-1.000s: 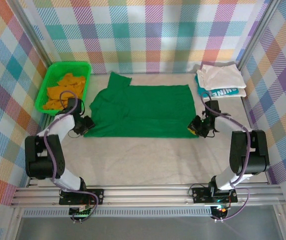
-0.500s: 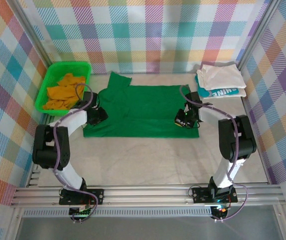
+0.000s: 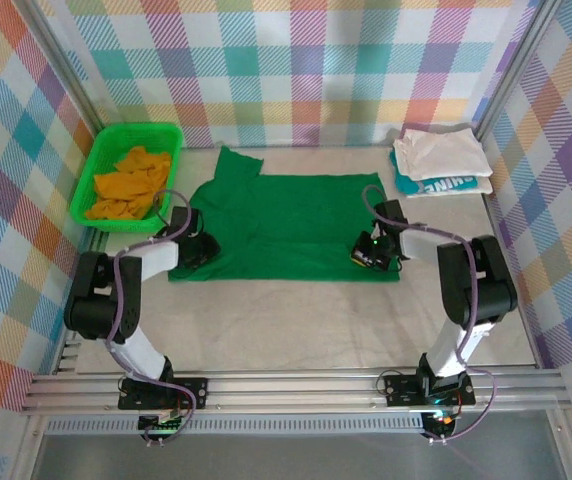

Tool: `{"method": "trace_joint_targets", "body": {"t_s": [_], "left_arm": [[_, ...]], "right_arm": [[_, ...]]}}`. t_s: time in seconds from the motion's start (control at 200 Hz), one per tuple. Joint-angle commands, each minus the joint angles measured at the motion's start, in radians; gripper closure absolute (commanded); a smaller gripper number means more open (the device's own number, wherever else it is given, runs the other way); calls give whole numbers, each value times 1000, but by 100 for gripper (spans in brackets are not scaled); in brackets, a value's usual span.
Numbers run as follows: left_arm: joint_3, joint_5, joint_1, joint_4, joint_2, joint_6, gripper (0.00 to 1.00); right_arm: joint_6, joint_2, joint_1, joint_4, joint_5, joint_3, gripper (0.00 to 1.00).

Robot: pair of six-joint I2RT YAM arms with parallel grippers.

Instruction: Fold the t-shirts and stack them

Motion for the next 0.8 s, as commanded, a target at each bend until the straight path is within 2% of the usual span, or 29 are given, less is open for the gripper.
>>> {"method": "trace_joint_targets", "body": {"t_s": [0.0, 0.195, 0.28, 0.36, 0.465, 0.565, 0.675, 0.795], "left_arm": [[-111, -14, -40, -179, -111, -53, 68], [-268, -25, -97, -338, -427, -164, 66], [-257, -35, -98, -364, -510, -148, 64], [-171, -84, -95, -389, -514, -83, 62], [49, -77, -81, -393, -406, 36, 61], [328, -51, -63, -403, -199, 146, 50], [666, -46, -57, -457, 69, 258, 44], [989, -60, -44, -542, 325, 303, 44]], "right_arm": [[47, -66, 4, -74, 26, -142, 100], [92, -230, 3, -136, 51, -263, 100], [80, -266, 3, -185, 68, -236, 100], [62, -292, 2, -207, 86, -179, 100], [11, -291, 2, -233, 100, -41, 91], [-48, -236, -8, -204, 87, 110, 83], [-115, -107, -37, -178, 36, 301, 77], [-197, 46, -61, -190, 7, 510, 72]]}}
